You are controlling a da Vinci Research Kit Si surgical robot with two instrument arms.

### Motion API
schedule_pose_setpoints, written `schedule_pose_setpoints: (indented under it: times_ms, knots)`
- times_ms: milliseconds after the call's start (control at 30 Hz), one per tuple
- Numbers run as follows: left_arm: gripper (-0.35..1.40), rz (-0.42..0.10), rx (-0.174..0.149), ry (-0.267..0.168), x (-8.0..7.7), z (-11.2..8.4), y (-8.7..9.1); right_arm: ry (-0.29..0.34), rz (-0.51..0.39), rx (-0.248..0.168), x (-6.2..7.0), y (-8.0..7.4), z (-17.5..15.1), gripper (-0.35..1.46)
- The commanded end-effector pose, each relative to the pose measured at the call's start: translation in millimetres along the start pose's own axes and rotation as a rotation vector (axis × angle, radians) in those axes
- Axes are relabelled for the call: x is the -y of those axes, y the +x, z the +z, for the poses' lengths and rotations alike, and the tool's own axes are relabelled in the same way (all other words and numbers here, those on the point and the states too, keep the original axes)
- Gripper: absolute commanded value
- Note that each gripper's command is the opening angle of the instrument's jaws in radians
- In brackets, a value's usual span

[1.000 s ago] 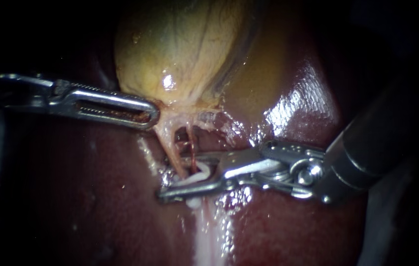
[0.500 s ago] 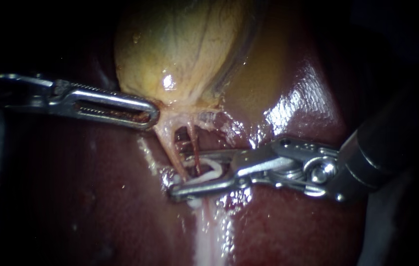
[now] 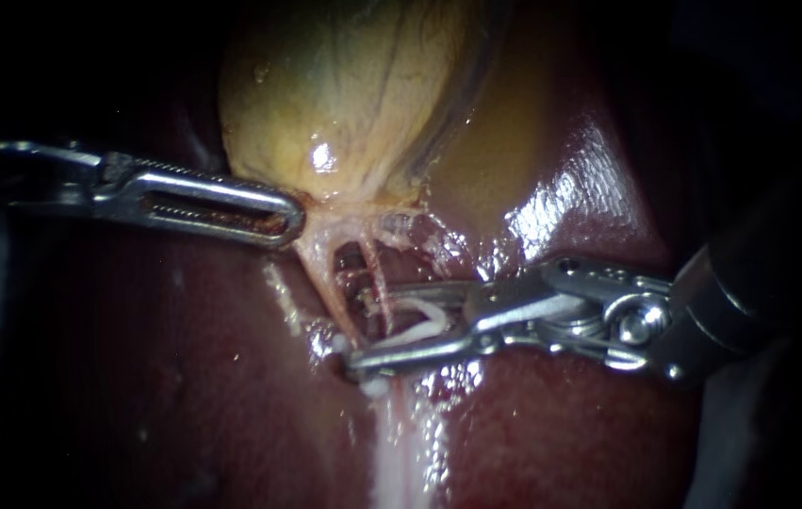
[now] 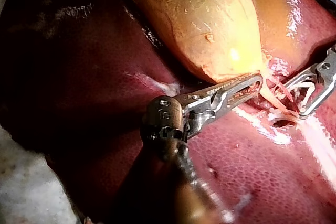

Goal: Clipping third clip left tube

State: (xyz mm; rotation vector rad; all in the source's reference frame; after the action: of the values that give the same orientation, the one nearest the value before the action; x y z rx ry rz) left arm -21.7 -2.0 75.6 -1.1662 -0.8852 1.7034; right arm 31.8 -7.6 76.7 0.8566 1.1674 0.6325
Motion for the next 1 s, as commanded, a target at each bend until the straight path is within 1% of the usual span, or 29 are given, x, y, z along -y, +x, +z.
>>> schedule_pose_setpoints:
  times_ms: [33, 567, 700, 867, 1000]
  knots:
    - [-0.35, 0.0, 0.0, 0.0, 0.0, 0.0, 0.0, 0.001, 0.0, 0.0, 0.0, 0.0, -0.1, 0.49]
    - [-0.35, 0.0, 0.0, 0.0, 0.0, 0.0, 0.0, -0.005, 0.003, -0.003, 0.2, 0.2, -1.6, 0.49]
    - [-0.35, 0.0, 0.0, 0.0, 0.0, -0.1, 0.0, -0.003, 0.002, -0.002, 0.6, 0.1, -1.7, 0.49]
    - [-0.35, 0.0, 0.0, 0.0, -0.1, -0.1, 0.0, 0.011, 0.002, 0.004, 1.3, 0.1, -1.5, 0.49]
    - [-0.35, 0.0, 0.0, 0.0, -0.1, -0.1, 0.0, 0.014, 0.001, 0.006, 1.5, 0.2, -1.4, 0.49]
